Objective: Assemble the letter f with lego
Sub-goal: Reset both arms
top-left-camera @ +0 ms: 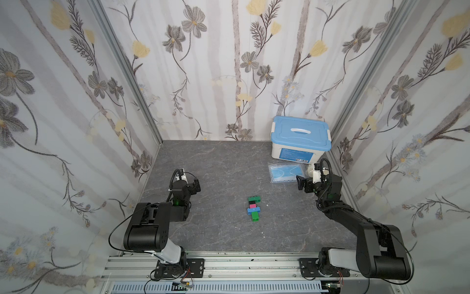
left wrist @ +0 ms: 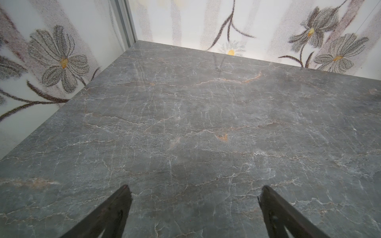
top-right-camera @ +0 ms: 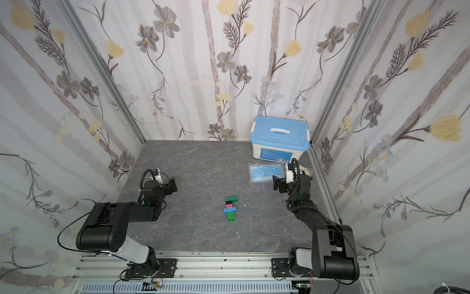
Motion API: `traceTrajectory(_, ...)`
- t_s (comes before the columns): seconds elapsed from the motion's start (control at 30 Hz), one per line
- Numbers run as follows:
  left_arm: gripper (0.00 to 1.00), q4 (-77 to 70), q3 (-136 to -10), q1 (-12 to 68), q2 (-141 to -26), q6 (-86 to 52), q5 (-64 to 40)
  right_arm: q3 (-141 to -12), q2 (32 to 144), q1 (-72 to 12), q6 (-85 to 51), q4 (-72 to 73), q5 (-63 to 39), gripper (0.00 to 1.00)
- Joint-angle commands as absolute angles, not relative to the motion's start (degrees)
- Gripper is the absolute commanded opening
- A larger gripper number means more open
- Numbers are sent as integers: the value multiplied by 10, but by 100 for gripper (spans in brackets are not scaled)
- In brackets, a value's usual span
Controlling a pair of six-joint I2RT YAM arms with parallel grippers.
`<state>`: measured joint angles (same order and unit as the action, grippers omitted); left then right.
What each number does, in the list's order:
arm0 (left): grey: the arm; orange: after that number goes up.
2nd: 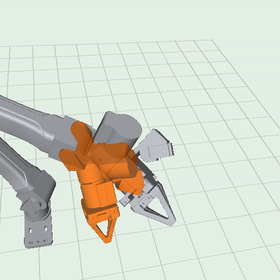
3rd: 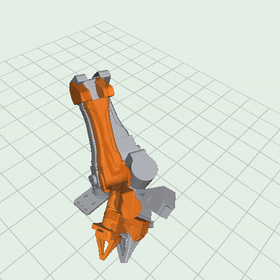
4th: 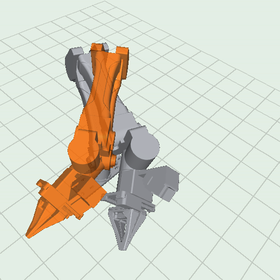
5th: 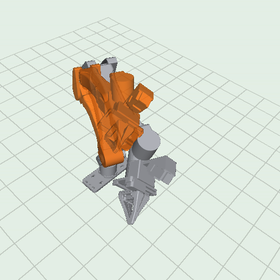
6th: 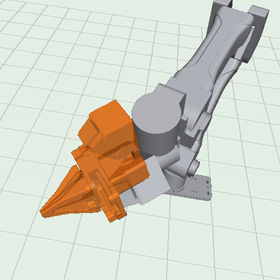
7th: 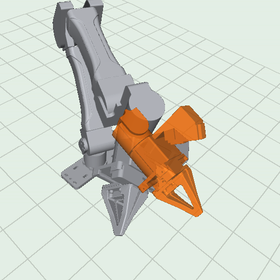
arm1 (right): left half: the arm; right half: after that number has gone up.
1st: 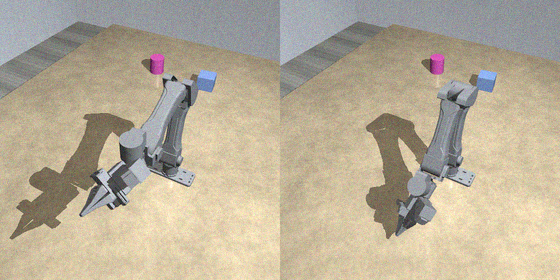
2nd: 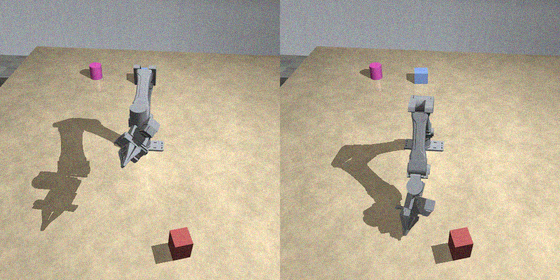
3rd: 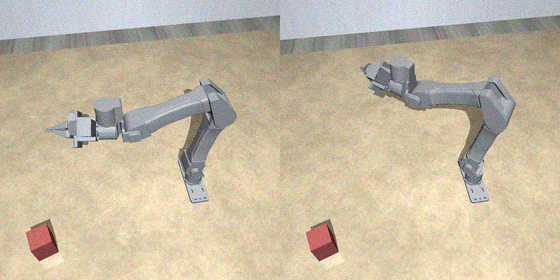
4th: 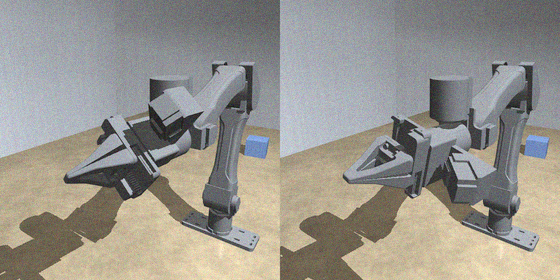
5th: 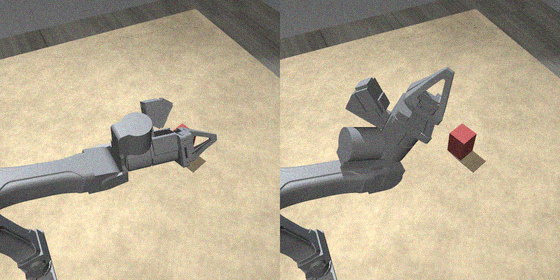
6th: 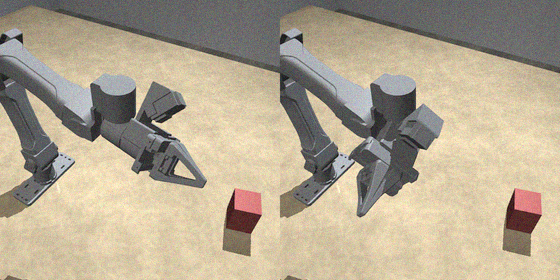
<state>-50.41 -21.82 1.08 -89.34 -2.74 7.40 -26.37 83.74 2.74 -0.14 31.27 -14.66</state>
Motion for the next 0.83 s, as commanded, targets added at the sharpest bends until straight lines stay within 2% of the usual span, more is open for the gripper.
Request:
traceTrajectory(0.0, 100, -584, -185, 11, -891, -28, 102, -234, 852, 20, 4, 443, -145, 99)
traceTrajectory(0.07, 100, -606, -173, 11, -892, -31, 109, -241, 850, 10, 11, 423, -124, 99)
traceTrajectory(0.13, 100, -541, -208, 11, -893, -20, 81, -238, 848, 7, 13, 425, -118, 100)
traceTrajectory(0.3, 100, -511, -225, 12, -894, -18, 84, -239, 847, 6, 13, 425, -117, 100)
traceTrajectory(0.8, 100, -511, -224, 12, -893, -17, 84, -239, 848, 1, 5, 423, -83, 99)
